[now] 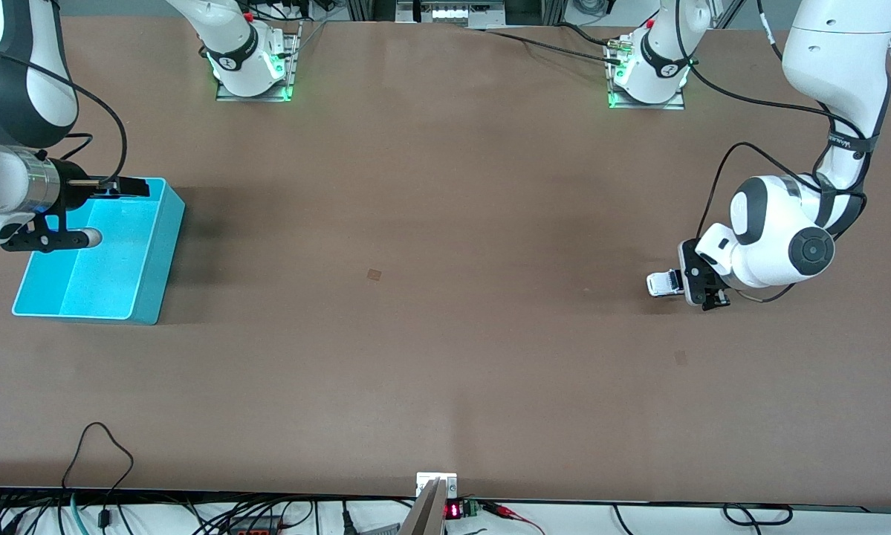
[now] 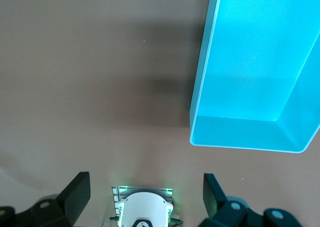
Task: Wind and store white jeep toy
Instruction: 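Lower the left gripper and grasp the white jeep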
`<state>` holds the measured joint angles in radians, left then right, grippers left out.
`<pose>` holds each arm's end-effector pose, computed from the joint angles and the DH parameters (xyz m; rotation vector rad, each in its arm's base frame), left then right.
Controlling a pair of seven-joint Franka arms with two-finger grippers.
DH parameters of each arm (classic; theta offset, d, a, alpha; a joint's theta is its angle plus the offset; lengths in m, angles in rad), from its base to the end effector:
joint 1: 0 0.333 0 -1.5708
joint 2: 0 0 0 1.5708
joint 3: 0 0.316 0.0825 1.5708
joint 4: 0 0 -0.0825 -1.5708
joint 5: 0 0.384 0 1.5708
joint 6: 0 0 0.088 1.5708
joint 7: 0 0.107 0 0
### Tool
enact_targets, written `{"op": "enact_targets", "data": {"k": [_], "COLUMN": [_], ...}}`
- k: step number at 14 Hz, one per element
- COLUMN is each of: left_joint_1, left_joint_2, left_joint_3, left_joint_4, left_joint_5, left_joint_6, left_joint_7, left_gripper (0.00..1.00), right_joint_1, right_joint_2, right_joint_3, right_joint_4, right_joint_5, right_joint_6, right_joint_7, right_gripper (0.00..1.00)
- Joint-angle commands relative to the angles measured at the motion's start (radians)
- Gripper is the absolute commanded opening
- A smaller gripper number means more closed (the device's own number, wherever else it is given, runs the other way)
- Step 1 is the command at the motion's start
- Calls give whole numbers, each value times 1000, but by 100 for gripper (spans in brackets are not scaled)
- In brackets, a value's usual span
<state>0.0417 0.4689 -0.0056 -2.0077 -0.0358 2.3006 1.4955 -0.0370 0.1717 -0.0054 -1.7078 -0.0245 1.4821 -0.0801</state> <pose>0.5858 0.0204 0.2056 2.2593 -1.9672 -0.1623 0.5653 -0.0266 0.4595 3.0779 0.0621 -0.6211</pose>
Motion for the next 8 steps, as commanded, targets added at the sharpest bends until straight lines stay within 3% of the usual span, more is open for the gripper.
{"op": "enact_targets", "data": {"k": [1, 5, 8], "left_joint_1": [4, 4, 6], "left_joint_2": [-26, -82, -84], "left_joint_3": [-5, -7, -7], "left_joint_4": [-60, -161, -174], "left_joint_5": [19, 20, 20], "left_joint_6": [69, 155, 183], "left_joint_7": [63, 65, 66], "left_gripper": [100, 100, 100], "right_joint_1": [0, 3, 3], "right_joint_2": [-6, -6, -6], "right_joint_3": [1, 1, 1], "right_joint_4": [-6, -4, -4], "right_joint_5": [-11, -11, -11], "right_joint_6": [-14, -16, -16], "right_joint_7": [11, 11, 10], "right_gripper": [100, 100, 100]}}
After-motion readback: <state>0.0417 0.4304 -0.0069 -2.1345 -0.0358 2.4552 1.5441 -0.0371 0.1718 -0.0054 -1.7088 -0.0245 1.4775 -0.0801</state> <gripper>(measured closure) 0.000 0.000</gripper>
